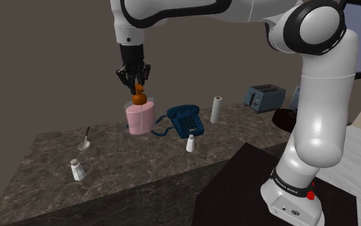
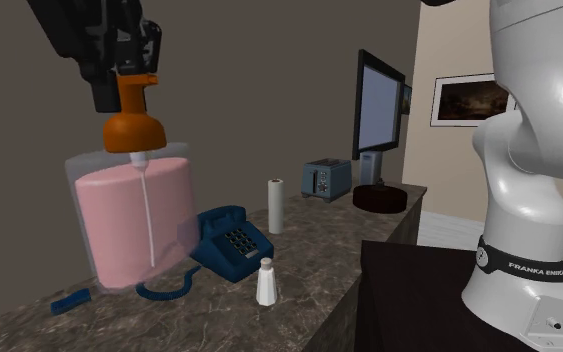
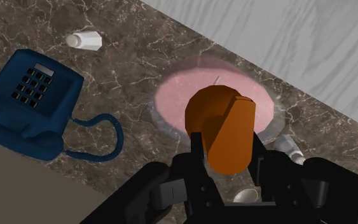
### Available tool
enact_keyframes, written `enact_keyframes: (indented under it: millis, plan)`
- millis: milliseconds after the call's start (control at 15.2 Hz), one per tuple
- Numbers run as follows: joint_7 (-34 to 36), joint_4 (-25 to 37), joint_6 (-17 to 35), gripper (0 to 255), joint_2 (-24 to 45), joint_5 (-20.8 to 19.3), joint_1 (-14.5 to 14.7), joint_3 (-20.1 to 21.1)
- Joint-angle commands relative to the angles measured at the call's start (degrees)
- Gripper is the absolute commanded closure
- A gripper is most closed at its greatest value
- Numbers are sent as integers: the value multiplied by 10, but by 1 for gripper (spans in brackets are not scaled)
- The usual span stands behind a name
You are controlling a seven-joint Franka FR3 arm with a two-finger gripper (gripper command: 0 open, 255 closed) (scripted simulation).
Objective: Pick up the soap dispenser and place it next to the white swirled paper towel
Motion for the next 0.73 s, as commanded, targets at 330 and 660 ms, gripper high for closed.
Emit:
enact_keyframes:
  millis: [330,660]
  plan:
    - [-90,-146,38,255,-121,48,-65,-29]
    - [-163,-229,53,255,-195,71,-99,-62]
